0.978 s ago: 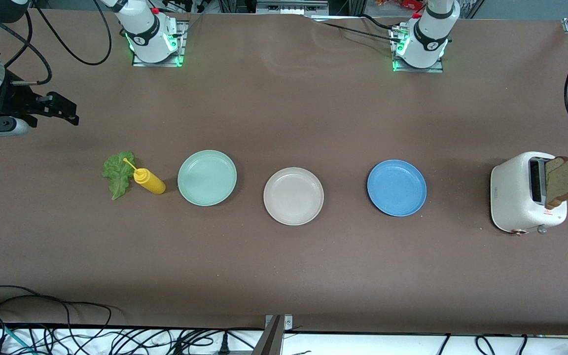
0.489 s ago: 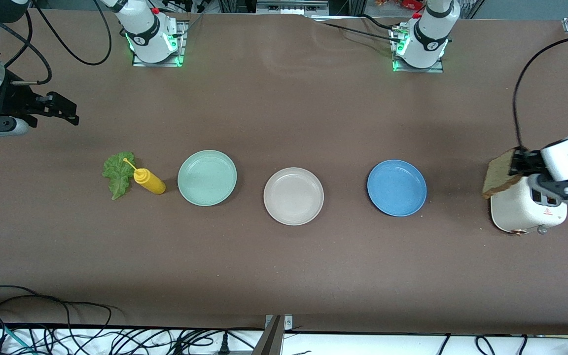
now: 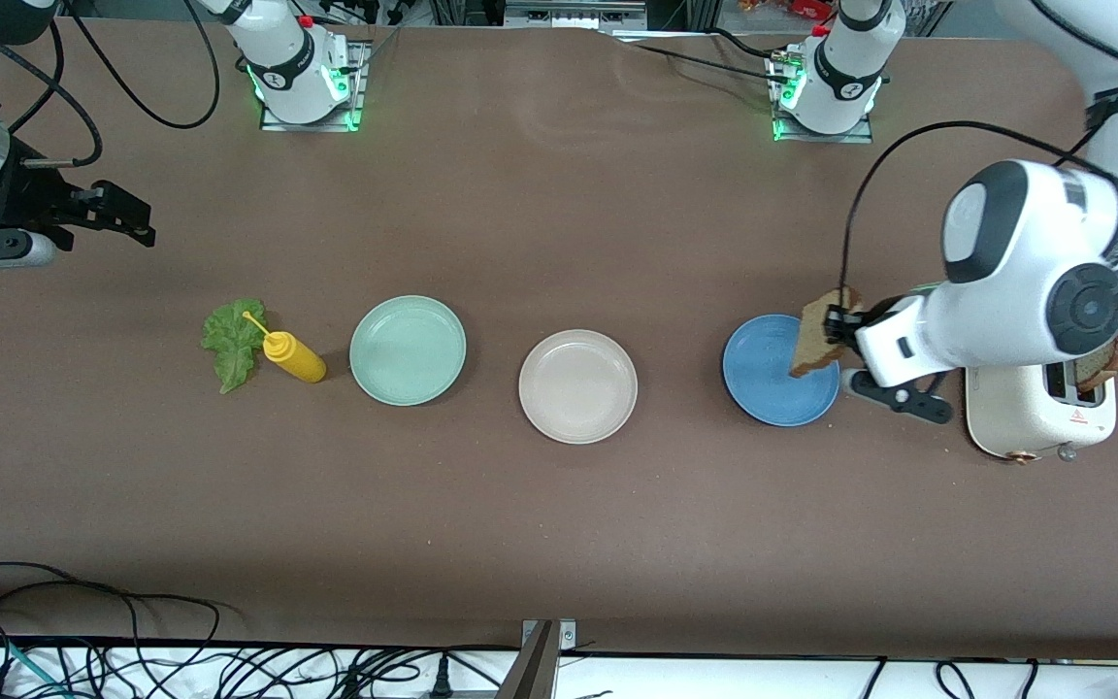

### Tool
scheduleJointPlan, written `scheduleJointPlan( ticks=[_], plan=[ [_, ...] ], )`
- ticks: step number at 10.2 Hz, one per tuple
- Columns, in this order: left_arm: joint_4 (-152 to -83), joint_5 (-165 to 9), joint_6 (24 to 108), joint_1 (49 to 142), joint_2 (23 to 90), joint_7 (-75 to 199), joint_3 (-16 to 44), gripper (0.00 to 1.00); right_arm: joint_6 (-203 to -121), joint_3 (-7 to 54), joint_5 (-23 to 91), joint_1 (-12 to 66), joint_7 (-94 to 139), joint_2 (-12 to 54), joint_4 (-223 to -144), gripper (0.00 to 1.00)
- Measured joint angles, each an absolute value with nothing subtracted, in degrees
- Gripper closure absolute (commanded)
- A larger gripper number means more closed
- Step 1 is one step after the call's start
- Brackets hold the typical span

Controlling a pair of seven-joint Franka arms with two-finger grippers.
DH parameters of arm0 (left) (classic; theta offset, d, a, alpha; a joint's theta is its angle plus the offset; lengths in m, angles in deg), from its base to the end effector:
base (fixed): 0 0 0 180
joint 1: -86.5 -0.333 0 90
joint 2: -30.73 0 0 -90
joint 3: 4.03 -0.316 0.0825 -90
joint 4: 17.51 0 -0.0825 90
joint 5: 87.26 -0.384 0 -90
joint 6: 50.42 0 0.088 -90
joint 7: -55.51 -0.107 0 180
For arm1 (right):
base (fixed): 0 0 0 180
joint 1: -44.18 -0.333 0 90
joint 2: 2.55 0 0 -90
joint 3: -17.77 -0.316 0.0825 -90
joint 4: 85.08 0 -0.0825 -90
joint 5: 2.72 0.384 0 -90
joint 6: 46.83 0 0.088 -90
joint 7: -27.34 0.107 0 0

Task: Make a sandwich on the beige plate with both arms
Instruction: 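Carry the bread slice with the left gripper over the beige plate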

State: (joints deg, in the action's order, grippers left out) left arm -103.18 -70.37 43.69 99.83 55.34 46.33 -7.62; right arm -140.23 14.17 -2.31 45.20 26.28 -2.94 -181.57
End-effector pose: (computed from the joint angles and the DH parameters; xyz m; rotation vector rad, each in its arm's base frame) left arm 0.6361 -0.1445 0.4067 2.8271 -0.3827 -0.4049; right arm 0.5532 0.0258 0.5797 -3.1331 -0.0986 0.0740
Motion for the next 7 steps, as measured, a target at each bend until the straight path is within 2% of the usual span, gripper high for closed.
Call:
scheduleJointPlan(
  ticks=[3, 5, 7],
  plan=[
    [-103.22, -53.55, 43.68, 100.13, 59.69, 47.27, -7.8, 1.0, -140.22, 14.2, -2.31, 45.2, 26.28, -2.94, -181.57, 0.0],
    [-102.99, -50.46, 44.44, 103.15, 62.43, 47.98, -7.64, 1.0, -140.2, 14.22, -2.31, 45.21, 26.28, -2.94, -181.56, 0.0],
    [-101.16, -46.81, 50.29, 107.83, 65.71, 51.78, -7.62, 1.0, -140.19, 14.23, -2.31, 45.21, 26.28, -2.94, -181.53, 0.0]
  ],
)
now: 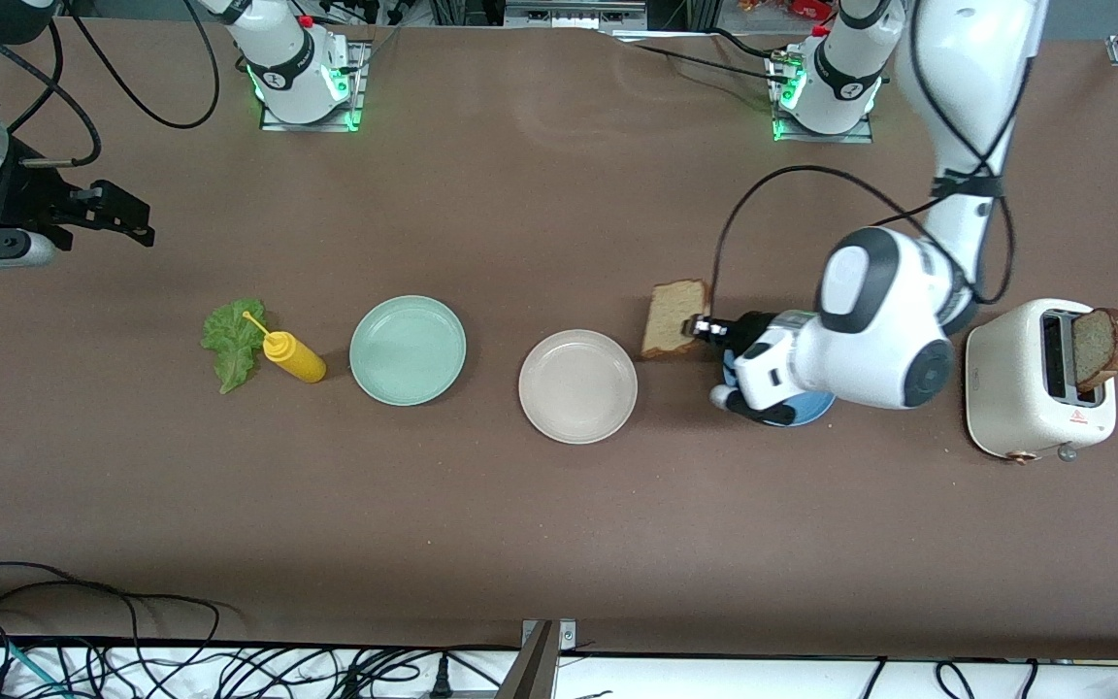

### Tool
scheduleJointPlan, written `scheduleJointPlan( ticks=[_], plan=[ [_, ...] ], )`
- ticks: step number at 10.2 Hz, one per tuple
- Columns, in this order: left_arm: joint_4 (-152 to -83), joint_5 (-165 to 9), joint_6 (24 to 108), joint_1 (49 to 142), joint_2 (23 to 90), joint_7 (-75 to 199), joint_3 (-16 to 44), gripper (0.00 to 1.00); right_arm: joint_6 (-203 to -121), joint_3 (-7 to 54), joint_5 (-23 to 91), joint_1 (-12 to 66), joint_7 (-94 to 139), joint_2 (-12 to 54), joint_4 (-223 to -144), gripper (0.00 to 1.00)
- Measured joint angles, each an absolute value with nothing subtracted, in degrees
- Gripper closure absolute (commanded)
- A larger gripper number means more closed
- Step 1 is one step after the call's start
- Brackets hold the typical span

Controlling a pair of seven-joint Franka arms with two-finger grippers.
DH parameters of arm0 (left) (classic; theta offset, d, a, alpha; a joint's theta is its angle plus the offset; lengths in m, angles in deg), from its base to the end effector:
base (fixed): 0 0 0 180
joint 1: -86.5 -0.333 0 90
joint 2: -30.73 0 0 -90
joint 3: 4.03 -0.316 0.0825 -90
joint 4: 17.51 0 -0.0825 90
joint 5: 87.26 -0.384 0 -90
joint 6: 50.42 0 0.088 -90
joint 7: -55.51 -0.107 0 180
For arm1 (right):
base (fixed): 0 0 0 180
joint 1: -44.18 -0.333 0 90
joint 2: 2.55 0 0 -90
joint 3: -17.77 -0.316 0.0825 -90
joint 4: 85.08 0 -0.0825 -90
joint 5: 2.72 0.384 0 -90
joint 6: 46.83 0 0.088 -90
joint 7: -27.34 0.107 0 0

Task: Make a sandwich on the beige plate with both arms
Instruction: 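Carry the bread slice with the left gripper over the beige plate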

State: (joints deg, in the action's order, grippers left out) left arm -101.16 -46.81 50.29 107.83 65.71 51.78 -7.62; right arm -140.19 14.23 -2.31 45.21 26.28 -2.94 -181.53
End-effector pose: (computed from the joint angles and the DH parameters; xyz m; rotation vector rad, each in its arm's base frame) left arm 0.6332 -0.2708 0.3214 2.5052 -0.1663 -0.4856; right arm 0.5532 0.0251 0.5800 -3.1331 -0.0967 0.0740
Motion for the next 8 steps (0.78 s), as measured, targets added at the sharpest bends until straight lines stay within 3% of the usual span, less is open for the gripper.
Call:
scheduleJointPlan(
  ticks=[3, 8],
  plan=[
    [-96.96, -44.3, 59.39, 112.46, 70.65, 58.91, -7.58, 1.0, -140.19, 14.23, -2.31, 45.22, 26.28, -2.94, -181.51, 0.0],
    [-96.0, -33.85, 71.03, 116.16, 74.7, 62.16, -7.61, 1.0, -140.18, 14.24, -2.31, 45.22, 26.28, -2.94, -181.5, 0.0]
  ],
)
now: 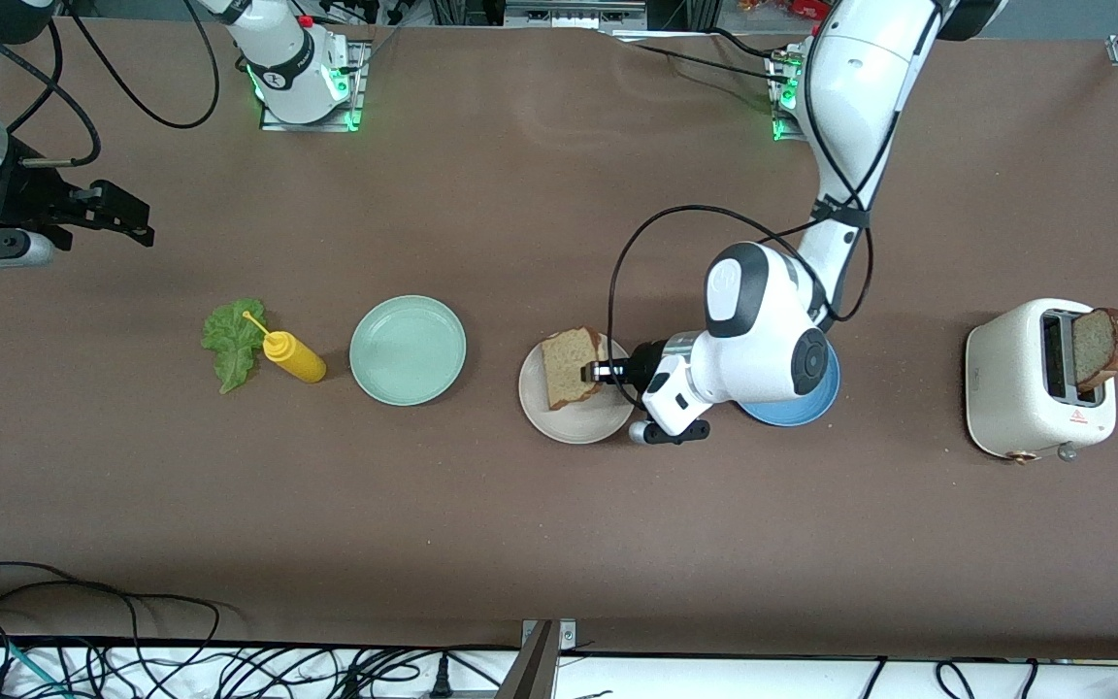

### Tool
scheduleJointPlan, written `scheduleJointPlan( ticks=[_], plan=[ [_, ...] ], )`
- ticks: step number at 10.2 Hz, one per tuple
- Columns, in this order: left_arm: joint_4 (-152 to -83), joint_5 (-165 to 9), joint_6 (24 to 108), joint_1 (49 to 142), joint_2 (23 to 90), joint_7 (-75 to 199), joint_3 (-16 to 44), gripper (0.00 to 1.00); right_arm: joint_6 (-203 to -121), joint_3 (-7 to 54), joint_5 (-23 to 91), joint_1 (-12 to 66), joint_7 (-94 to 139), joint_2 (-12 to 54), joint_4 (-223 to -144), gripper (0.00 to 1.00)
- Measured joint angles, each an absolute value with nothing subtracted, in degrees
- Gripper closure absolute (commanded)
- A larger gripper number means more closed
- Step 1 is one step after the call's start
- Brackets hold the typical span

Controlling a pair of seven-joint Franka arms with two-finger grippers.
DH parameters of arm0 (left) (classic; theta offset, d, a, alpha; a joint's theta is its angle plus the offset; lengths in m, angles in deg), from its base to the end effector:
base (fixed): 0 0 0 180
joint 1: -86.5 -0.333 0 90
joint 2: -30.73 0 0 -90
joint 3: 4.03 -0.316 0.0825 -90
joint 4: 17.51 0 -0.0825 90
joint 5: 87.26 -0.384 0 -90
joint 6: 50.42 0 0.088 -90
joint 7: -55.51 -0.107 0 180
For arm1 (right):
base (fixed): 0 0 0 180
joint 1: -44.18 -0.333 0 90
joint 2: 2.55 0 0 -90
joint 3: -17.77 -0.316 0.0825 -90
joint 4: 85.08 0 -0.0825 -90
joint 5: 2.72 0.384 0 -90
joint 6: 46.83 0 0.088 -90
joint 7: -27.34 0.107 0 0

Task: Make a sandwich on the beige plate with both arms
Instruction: 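Carry the bread slice with the left gripper over the beige plate, then lower the bread onto the beige plate and open the left gripper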

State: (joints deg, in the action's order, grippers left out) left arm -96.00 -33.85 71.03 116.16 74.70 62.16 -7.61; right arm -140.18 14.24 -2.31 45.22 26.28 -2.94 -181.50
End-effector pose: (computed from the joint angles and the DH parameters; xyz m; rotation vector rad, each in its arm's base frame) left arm 0.6462 -0.3684 0.2728 2.4120 0.1924 -0.2783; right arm 0.5532 0.0249 0.5803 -3.1331 -0.0962 0.0735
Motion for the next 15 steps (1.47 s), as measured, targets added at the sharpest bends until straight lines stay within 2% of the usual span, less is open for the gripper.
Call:
scheduleJointPlan(
  ticks=[7, 8, 11, 15],
  plan=[
    [-95.78, -33.2, 72.99, 117.22, 76.56, 62.9, -7.71, 1.0, -140.18, 14.23, -2.31, 45.22, 26.28, -2.94, -181.5, 0.0],
    [-95.77, -33.2, 73.0, 117.22, 76.86, 62.88, -7.72, 0.79, -140.18, 14.23, -2.31, 45.22, 26.28, -2.94, -181.5, 0.0],
    [-95.74, -33.2, 73.11, 117.13, 77.65, 60.54, -8.22, 0.32, -140.18, 14.23, -2.31, 45.22, 26.28, -2.94, -181.5, 0.0],
    [-95.73, -33.26, 73.14, 115.64, 77.78, 52.99, -9.05, 0.23, -140.18, 14.23, -2.31, 45.21, 26.28, -2.94, -181.5, 0.0]
  ],
)
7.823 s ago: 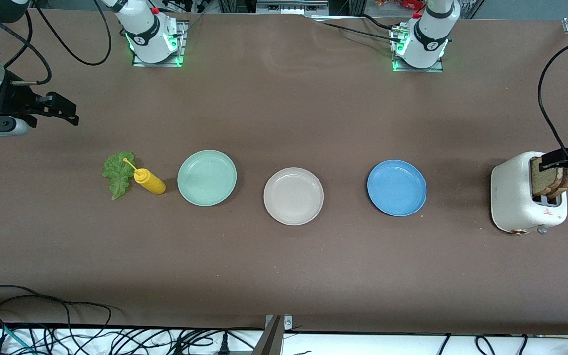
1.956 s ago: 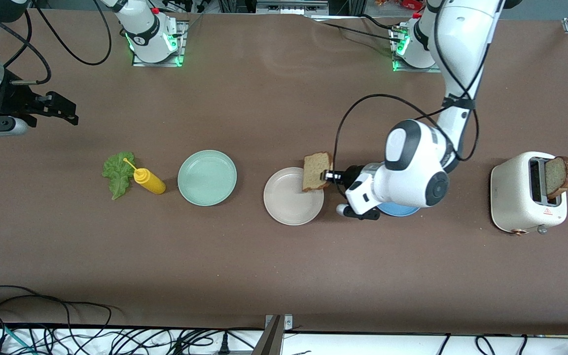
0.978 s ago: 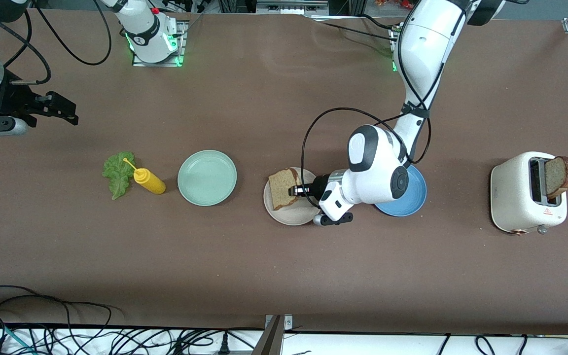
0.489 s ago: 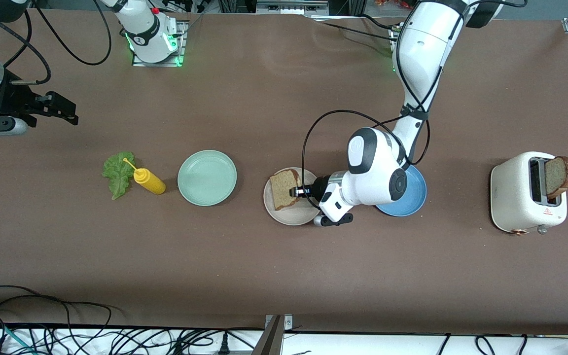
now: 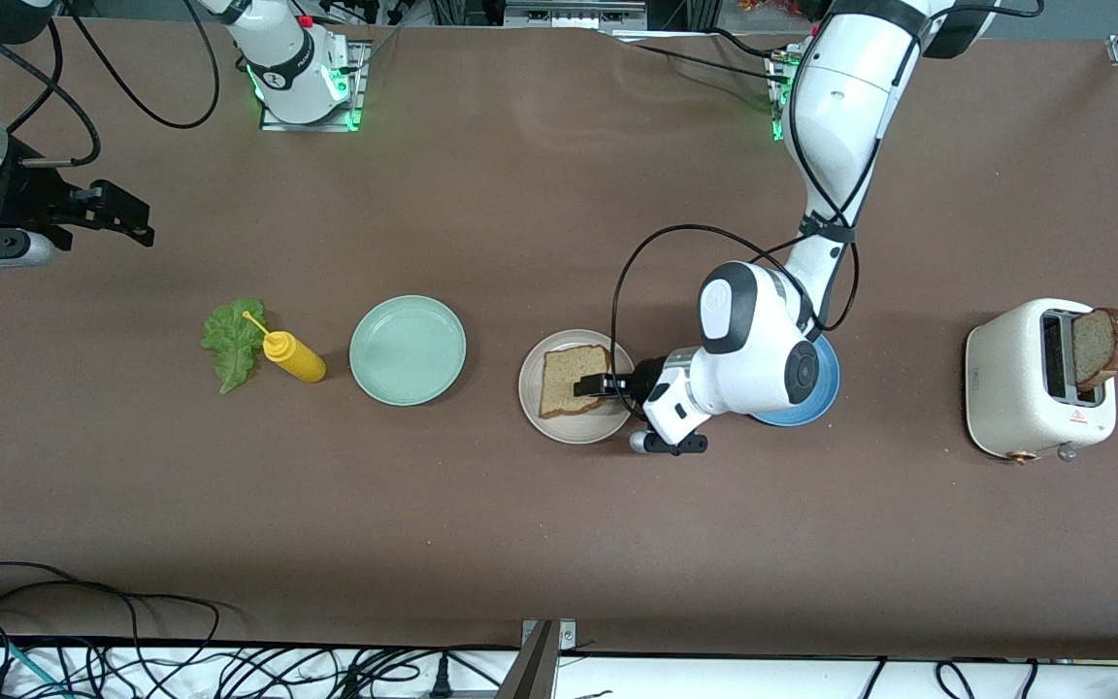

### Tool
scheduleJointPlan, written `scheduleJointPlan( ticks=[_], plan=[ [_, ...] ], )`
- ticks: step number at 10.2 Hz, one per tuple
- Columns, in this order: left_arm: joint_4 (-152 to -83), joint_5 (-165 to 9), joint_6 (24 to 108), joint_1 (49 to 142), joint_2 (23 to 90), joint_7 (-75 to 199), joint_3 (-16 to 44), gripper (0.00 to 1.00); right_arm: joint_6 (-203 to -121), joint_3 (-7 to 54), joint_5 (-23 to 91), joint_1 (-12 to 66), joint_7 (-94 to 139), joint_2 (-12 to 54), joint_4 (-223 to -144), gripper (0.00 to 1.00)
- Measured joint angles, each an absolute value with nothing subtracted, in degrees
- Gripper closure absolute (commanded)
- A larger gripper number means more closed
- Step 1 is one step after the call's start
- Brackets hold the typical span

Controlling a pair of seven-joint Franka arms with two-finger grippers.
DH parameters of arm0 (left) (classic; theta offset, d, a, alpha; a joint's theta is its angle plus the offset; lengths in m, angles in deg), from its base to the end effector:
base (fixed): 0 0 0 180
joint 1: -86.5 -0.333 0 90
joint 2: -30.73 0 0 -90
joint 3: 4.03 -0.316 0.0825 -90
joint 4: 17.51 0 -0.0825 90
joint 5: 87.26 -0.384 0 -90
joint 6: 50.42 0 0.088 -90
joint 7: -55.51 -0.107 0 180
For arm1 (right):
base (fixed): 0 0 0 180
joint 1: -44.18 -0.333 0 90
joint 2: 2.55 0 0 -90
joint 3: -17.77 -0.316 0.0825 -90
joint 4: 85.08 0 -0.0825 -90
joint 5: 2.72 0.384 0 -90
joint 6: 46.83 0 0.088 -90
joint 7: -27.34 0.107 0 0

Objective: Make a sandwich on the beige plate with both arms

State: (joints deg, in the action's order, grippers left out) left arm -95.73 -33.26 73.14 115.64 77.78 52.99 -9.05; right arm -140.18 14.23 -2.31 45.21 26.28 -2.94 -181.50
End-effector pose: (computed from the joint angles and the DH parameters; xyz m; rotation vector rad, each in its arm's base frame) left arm 0.6581 -0.3465 0.2371 2.4431 0.0746 -0.1920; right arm 0.5532 0.0251 0.5803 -3.1331 -0.0967 0.0735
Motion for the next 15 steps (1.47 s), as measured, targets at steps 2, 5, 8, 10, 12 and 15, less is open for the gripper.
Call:
scheduleJointPlan(
  ticks=[2, 5, 8, 10, 12, 15],
  plan=[
    [-95.62, -35.72, 73.13, 114.35, 77.78, 51.47, -9.18, 0.17, -140.18, 14.23, -2.31, 45.21, 26.28, -2.94, -181.5, 0.0],
    [-94.79, -40.31, 71.91, 112.93, 77.74, 51.24, -9.23, 0.0, -140.18, 14.24, -2.31, 45.22, 26.28, -2.94, -181.5, 0.0],
    [-94.12, -49.15, 66.92, 110.35, 76.36, 51.26, -9.39, 0.0, -140.18, 14.23, -2.31, 45.22, 26.28, -2.94, -181.5, 0.0],
    [-94.11, -56.39, 63.02, 108.17, 74.14, 51.31, -9.96, 0.0, -140.18, 14.23, -2.31, 45.21, 26.28, -2.94, -181.49, 0.0],
    [-94.09, -62.45, 57.69, 105.17, 71.65, 51.33, -10.57, 0.0, -140.18, 14.24, -2.31, 45.22, 26.28, -2.94, -181.49, 0.0],
    [-94.11, -69.72, 53.02, 102.87, 69.04, 51.41, -11.94, 0.0, -140.18, 14.24, -2.31, 45.22, 26.28, -2.94, -181.48, 0.0]
  ],
)
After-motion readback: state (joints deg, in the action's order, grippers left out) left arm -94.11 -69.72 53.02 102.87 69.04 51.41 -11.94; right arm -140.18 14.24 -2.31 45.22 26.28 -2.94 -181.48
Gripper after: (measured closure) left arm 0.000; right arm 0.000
